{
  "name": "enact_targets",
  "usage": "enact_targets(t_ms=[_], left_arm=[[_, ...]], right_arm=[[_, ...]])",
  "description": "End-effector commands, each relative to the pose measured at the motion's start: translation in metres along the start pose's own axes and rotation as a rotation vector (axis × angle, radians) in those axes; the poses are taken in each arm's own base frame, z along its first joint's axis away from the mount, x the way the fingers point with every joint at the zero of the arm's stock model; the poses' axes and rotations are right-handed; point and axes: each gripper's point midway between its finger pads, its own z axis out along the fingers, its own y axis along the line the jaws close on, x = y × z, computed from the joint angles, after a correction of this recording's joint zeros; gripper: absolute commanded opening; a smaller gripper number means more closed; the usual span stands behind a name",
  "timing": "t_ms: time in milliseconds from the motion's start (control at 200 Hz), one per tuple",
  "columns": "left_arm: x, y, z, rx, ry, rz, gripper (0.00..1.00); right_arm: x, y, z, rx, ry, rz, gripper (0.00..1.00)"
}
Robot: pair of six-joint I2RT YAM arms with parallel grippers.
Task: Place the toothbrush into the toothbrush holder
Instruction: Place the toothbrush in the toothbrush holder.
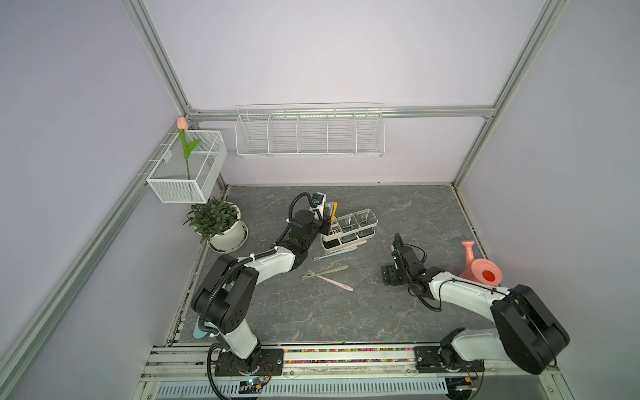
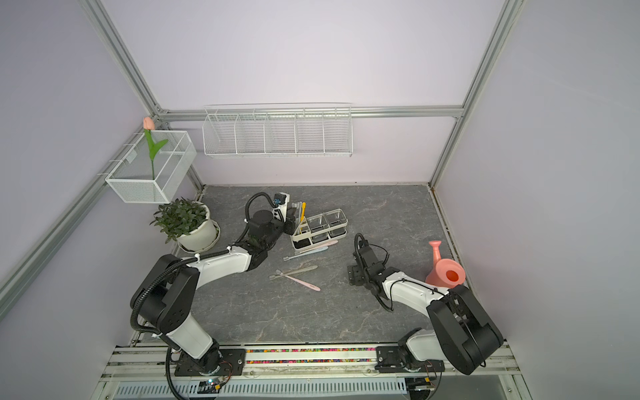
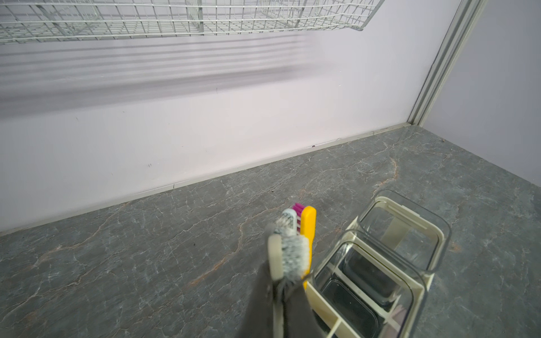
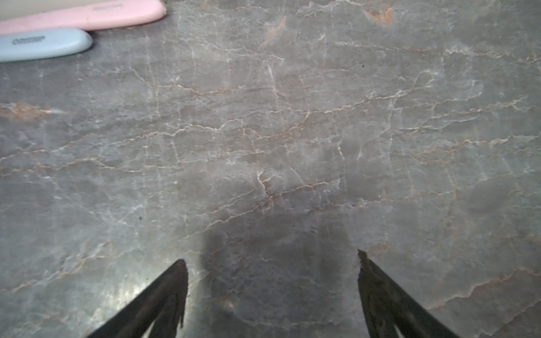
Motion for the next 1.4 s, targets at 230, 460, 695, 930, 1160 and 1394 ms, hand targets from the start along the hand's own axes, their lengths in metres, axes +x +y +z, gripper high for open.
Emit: enact_targets(t_ms=[230, 460, 695, 930, 1160, 1394], left_arm=[[0.007, -0.012, 0.0, 0.075, -0.028, 0.004, 0.0], [0.012, -0.012, 0.0, 0.076, -0.016, 0.026, 0.0], [0.011, -0.01, 0.0, 0.063, -0.01, 0.055, 0.0], [0.016, -0.011, 0.002, 0.073, 0.0, 0.06, 0.0], [0.021, -0.013, 0.003, 0.081, 0.005, 0.064, 0.0], [0.025, -0.017, 0.004, 0.078, 0.008, 0.103, 0.0]], right_arm=[[-0.004, 0.0, 0.001, 0.001, 0.008, -0.002, 0.92], [-0.004, 0.0, 0.002, 0.001, 0.008, -0.002, 0.92], [-0.004, 0.001, 0.002, 0.001, 0.011, -0.003, 0.92], [-0.004, 0.001, 0.003, 0.0, 0.012, -0.003, 0.92], [-0.004, 0.001, 0.002, -0.002, 0.012, -0.005, 0.92], [-0.004, 0.001, 0.003, -0.003, 0.012, -0.004, 0.92]])
